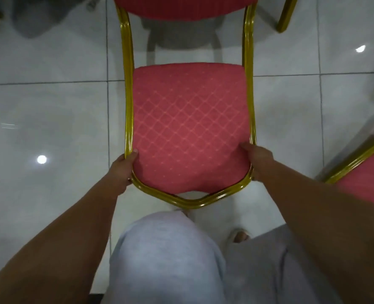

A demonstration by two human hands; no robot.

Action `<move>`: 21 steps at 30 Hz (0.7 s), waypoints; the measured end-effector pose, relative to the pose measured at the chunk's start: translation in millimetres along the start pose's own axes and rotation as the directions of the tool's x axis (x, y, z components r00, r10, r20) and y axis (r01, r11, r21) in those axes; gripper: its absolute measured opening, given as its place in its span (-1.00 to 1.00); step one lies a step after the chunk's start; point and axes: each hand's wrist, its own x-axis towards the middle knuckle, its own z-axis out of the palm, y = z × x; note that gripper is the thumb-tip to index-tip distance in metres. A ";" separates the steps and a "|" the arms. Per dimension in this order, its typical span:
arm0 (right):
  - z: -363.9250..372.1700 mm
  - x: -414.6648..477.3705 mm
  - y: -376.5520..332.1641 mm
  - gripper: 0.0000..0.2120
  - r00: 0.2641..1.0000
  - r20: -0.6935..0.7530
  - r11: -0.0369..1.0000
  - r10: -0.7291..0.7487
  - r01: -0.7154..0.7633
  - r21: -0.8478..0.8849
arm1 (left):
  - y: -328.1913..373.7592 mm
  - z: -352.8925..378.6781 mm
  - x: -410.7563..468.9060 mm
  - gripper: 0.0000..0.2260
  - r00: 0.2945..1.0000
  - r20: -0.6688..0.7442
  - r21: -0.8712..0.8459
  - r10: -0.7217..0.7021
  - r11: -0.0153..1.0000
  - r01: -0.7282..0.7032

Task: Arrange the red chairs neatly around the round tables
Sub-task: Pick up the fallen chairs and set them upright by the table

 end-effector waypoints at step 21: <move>-206.2 -563.7 -131.9 -0.67 0.989 0.149 0.995 -0.016 0.029 -0.092 | 144.9 -188.3 -567.8 -0.84 0.988 0.140 -0.210 -0.058 0.974 0.087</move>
